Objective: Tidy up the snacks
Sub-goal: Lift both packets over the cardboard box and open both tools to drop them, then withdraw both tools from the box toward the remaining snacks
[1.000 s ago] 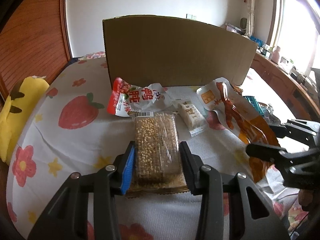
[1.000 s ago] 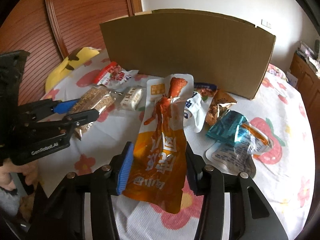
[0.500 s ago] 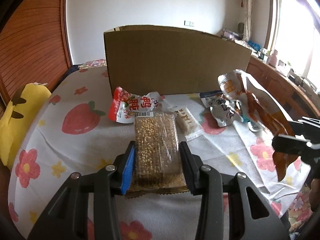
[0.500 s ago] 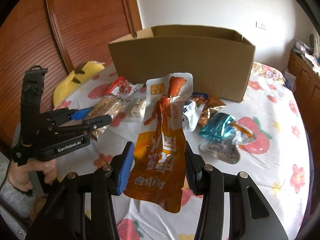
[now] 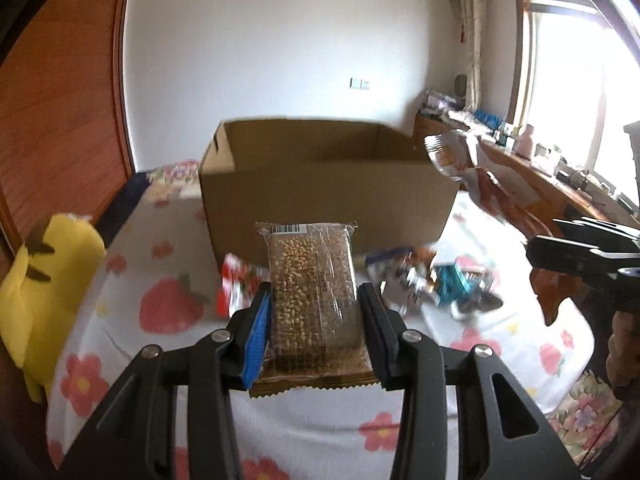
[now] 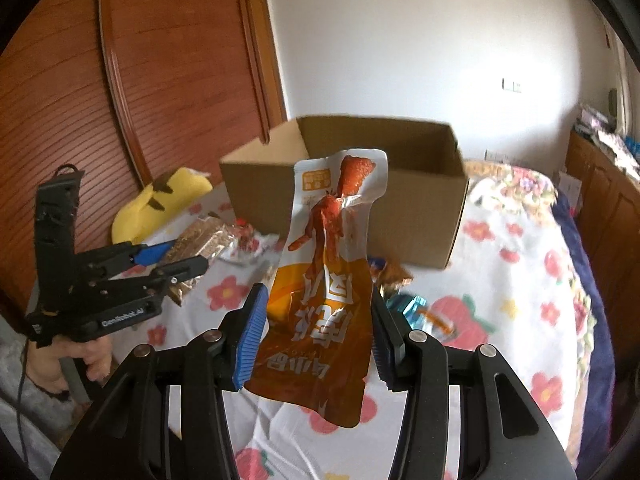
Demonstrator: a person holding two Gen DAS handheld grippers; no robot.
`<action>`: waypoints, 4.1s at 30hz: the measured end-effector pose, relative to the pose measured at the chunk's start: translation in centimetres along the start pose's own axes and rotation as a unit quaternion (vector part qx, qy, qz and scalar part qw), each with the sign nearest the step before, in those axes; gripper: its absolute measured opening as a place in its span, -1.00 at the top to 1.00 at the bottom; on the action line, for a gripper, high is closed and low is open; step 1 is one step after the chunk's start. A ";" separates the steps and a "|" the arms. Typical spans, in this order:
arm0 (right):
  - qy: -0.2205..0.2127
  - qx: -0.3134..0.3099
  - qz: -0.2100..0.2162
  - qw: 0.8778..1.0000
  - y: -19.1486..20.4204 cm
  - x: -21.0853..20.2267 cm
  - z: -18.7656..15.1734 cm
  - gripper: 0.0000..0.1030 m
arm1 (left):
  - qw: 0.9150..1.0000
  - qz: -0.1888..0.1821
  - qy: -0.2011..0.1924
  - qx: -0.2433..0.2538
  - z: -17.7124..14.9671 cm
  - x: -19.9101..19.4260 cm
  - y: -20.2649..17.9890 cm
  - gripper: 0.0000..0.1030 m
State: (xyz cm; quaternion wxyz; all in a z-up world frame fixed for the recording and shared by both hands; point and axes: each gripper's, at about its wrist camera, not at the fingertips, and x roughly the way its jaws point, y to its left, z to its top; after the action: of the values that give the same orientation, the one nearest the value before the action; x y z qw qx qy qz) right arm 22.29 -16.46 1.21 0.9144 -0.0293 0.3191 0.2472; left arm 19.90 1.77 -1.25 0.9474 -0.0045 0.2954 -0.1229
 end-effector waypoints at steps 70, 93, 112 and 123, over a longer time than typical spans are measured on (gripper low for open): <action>-0.006 -0.024 -0.015 1.000 -8.7 16.5 11.9 0.01 | 0.996 0.031 0.052 0.062 13.0 17.3 3.9 0.15; -0.051 -0.033 -0.002 0.998 -8.2 14.1 12.6 -0.22 | 0.996 0.030 -0.009 0.080 11.5 10.4 3.5 -0.22; -0.040 -0.031 -0.020 0.999 -5.4 5.1 8.2 -0.22 | 0.995 0.035 -0.025 0.085 5.3 4.1 3.2 -0.32; 0.022 0.007 0.000 1.000 -5.1 6.7 1.8 -0.20 | 0.996 0.054 0.047 0.055 -0.1 6.5 4.8 -0.32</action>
State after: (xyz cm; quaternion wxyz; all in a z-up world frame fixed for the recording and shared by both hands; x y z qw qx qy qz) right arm 30.28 -17.62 -1.89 0.9074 -0.0278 0.3407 0.2443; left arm 26.14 4.94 -5.41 0.9366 0.0696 0.3319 -0.0880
